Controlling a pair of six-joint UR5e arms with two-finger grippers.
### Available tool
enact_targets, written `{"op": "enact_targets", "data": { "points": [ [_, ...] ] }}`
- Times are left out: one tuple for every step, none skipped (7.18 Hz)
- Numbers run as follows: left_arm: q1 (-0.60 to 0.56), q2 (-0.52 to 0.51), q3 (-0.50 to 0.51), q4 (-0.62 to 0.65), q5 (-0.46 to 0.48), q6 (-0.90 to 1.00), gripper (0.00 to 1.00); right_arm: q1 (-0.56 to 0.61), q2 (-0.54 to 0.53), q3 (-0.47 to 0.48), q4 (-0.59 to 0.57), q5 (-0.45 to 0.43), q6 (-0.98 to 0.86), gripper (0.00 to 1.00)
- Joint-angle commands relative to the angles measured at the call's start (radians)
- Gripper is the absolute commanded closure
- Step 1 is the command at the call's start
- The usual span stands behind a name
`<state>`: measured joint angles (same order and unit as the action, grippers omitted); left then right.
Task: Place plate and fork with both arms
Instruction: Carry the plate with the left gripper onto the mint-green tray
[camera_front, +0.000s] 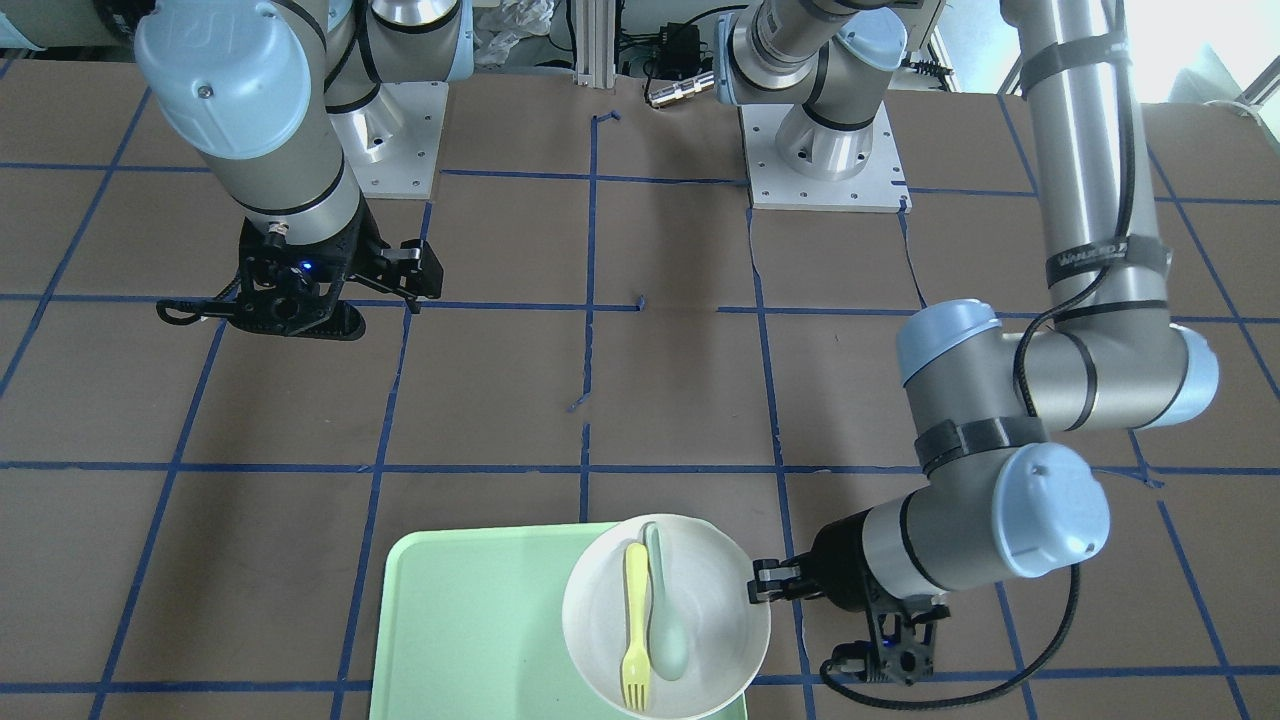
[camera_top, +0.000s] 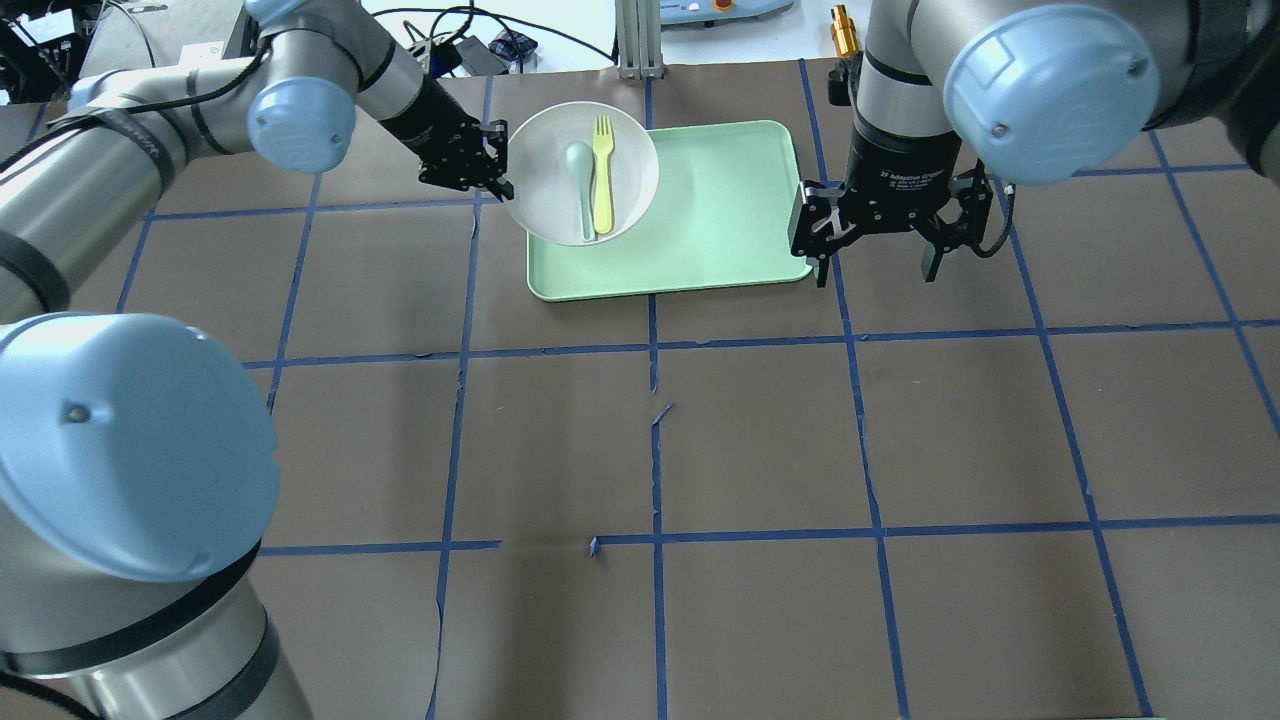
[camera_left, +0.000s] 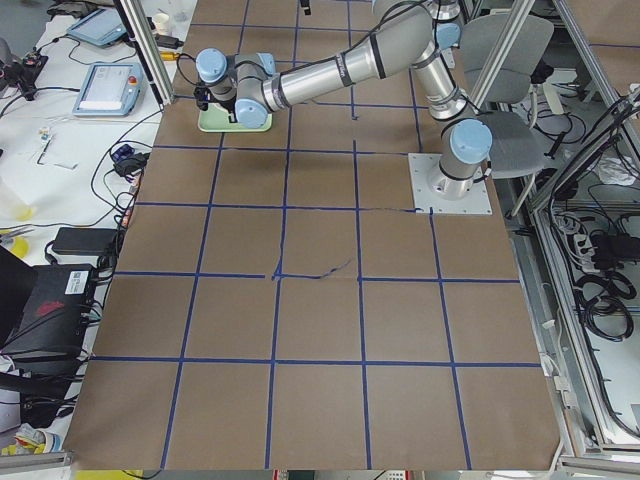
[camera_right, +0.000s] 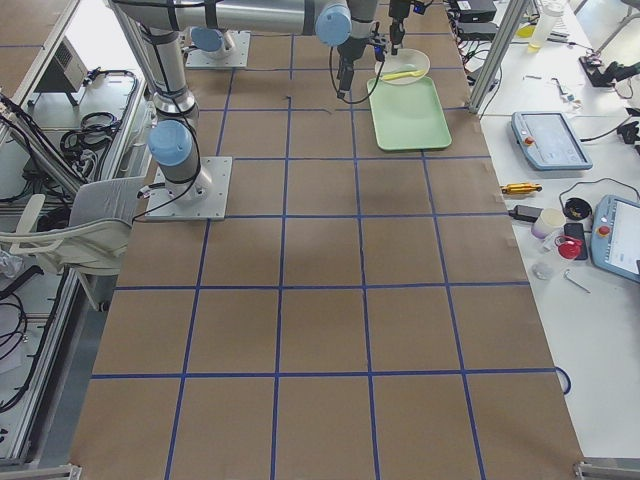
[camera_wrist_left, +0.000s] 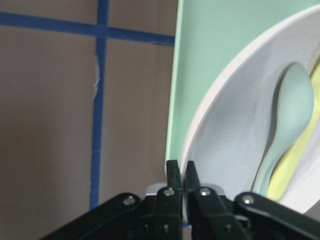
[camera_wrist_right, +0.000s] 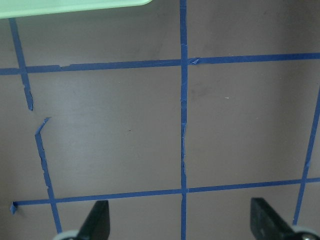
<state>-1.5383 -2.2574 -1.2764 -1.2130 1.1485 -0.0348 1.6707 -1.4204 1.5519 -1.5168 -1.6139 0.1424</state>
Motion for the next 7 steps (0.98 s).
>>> {"op": "enact_targets", "data": {
  "points": [
    [-0.068, -0.094, 0.064, 0.01, 0.003, -0.016, 1.0, 0.001, 0.0, 0.007, 0.001, 0.005, 0.003, 0.0],
    [-0.083, -0.106, 0.062, 0.01, 0.004, -0.022, 1.0, 0.001, 0.0, 0.007, 0.001, 0.005, 0.003, 0.0],
    [-0.101, -0.116, 0.058, 0.01, 0.005, -0.031, 1.0, 0.001, 0.0, 0.007, 0.0, 0.003, 0.002, 0.0],
    [-0.101, -0.117, 0.058, 0.012, 0.005, -0.046, 1.0, 0.001, 0.0, 0.007, -0.002, 0.005, 0.003, 0.0],
    [-0.103, -0.117, 0.057, 0.012, 0.007, -0.056, 0.82, 0.001, 0.0, 0.007, -0.003, 0.005, 0.0, 0.0],
    [-0.103, -0.117, 0.057, 0.021, 0.008, -0.072, 0.44, 0.001, 0.0, 0.007, -0.006, 0.006, -0.001, 0.0],
    [-0.103, -0.119, 0.057, 0.05, 0.008, -0.076, 0.14, 0.001, 0.001, 0.007, -0.017, 0.006, 0.002, 0.0]
  ]
}}
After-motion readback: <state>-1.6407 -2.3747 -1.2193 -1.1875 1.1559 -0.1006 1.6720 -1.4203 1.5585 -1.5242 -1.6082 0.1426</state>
